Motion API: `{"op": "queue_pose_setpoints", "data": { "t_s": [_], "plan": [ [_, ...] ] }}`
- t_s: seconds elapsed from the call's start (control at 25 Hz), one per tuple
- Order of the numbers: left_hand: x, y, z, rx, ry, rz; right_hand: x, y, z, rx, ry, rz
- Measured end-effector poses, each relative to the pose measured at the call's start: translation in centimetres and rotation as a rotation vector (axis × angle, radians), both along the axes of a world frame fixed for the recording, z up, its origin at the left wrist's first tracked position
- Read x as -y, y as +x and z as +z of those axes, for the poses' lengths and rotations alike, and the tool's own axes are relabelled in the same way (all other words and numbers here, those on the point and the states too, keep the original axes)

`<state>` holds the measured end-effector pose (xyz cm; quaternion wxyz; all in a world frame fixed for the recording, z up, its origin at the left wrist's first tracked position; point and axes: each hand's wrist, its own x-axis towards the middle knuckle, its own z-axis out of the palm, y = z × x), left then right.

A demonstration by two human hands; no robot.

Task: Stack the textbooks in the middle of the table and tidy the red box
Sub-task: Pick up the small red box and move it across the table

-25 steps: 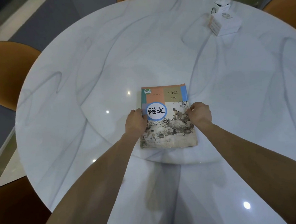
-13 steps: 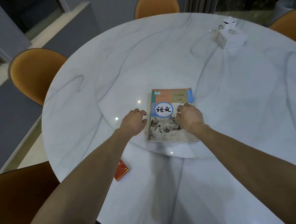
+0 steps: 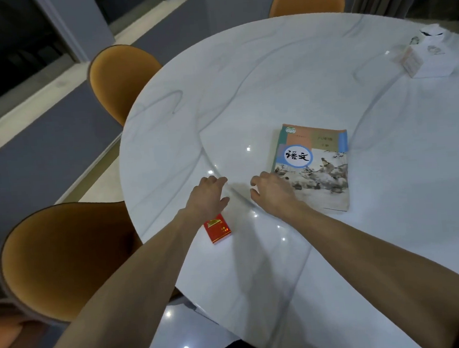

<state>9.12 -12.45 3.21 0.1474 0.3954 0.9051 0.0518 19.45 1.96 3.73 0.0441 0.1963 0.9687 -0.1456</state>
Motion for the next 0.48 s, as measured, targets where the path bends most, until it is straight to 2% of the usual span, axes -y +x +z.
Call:
{"op": "queue_pose_setpoints", "data": {
  "t_s": [0.16,0.32,0.48],
  "plan": [
    [3.4,0.2,-2.4,0.041,-0.012,0.078,3.2,-1.3,-2.1,0.082,-0.008,0.093],
    [5.4,0.7,-4.9,0.023,-0.029,0.103,5.2,-2.1,-4.2,0.158,0.096,0.166],
    [6.1,1.6,-7.2,0.034,-0.002,0.13,7.0,-3.1,-5.9,0.163,0.067,0.137]
  ]
}}
